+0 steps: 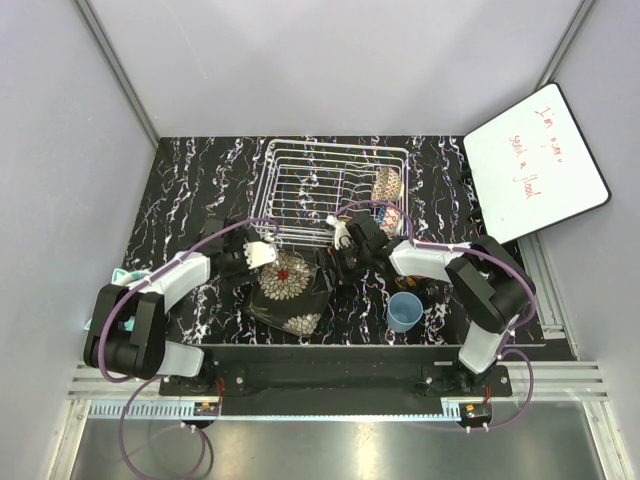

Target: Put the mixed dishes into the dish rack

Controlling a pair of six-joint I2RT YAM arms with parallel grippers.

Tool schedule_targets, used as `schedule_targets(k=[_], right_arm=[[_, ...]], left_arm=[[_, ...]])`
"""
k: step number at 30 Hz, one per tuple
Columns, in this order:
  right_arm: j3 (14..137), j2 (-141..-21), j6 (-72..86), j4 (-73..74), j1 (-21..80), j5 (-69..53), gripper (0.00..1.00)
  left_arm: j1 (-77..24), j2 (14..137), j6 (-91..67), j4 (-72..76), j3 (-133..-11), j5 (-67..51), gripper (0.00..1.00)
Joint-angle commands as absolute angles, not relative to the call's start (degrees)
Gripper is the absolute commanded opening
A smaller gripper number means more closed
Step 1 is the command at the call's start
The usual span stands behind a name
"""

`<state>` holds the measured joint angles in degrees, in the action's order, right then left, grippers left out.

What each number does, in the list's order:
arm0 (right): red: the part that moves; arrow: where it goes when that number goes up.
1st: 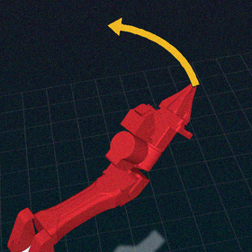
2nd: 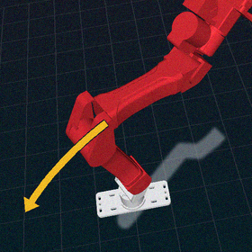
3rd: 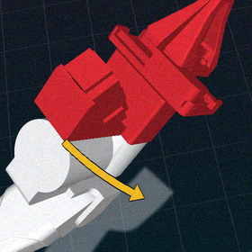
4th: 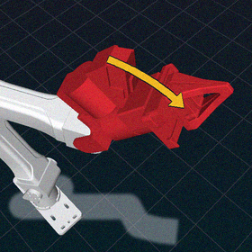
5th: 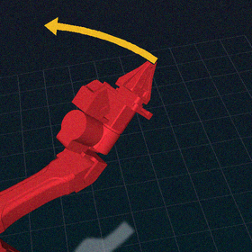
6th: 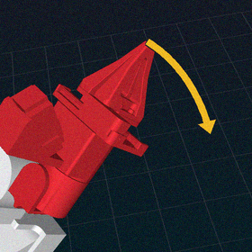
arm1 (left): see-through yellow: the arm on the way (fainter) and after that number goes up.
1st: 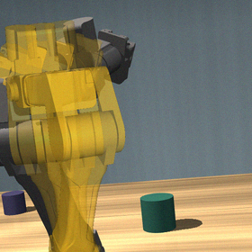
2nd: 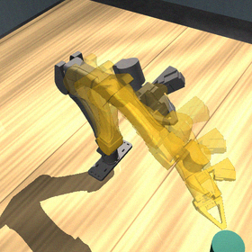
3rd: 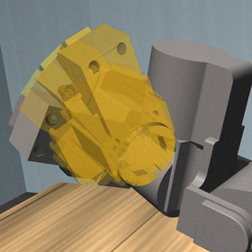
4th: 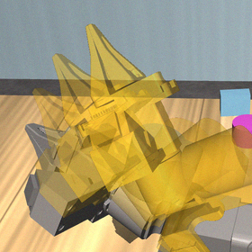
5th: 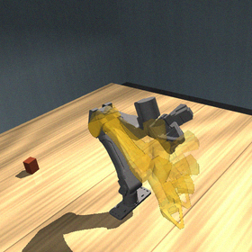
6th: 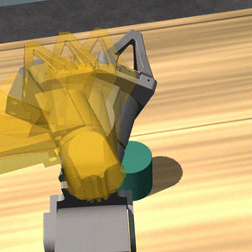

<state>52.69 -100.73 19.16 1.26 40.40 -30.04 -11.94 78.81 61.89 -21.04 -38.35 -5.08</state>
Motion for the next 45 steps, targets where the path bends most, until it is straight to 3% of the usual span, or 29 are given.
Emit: schedule_targets(k=[1,23,26,31,36,45], right_arm=[[54.05,-104.32,20.48,4.75,40.78,-31.38,1.0],[63.45,-110.39,18.11,8.17,40.43,-25.58,0.94],[62.76,-107.06,18.02,8.44,40.52,-22.6,1.0],[54.77,-94.77,16.35,11.95,41.04,-18.19,1.0],[48.78,-89.21,17.57,12.48,41.04,-23.01,1.0],[53.35,-99.4,18.11,9.14,41.13,-30.76,0.93]], left_arm=[[-12.74,78.06,61.87,-20.22,-34.38,-5.1,0.88],[-15.82,66.62,58.01,-32.25,-30.76,-8.52,0.88],[-16.35,65.04,57.74,-33.66,-30.59,-9.05,0.88],[-16.35,65.04,58.53,-33.75,-29.8,-9.05,0.87],[-16.44,65.13,58.54,-33.4,-30.06,-9.75,0.87],[-19.24,67.85,58.36,-31.29,-31.64,-9.67,0.87]])
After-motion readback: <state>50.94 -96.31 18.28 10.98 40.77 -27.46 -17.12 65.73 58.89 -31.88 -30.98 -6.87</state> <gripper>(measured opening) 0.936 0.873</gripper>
